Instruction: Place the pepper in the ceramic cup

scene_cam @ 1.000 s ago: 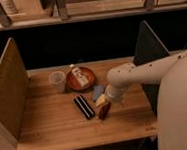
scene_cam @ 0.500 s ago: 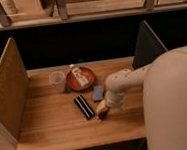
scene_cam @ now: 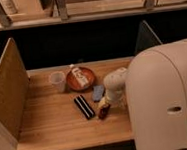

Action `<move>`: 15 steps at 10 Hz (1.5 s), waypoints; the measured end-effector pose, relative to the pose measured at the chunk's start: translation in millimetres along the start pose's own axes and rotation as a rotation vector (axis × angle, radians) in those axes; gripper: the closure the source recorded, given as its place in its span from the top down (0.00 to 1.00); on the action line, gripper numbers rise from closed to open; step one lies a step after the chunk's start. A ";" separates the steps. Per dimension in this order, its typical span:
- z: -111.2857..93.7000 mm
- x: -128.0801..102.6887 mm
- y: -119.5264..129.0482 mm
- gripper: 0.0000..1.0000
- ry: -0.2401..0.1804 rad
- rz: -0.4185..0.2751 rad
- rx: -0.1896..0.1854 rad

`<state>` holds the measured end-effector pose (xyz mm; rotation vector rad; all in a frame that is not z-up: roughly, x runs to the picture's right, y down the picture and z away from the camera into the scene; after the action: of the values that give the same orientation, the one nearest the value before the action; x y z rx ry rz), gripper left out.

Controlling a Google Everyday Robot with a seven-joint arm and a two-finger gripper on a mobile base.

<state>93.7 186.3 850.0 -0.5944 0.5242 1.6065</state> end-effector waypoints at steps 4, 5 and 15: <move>19.4 -1.7 13.5 0.53 0.026 0.002 -0.032; 20.6 -1.5 16.5 0.44 0.028 -0.008 -0.038; -59.9 -37.6 24.8 0.00 -0.200 -0.113 -0.082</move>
<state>76.9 116.5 828.7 -0.5082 0.2728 1.5651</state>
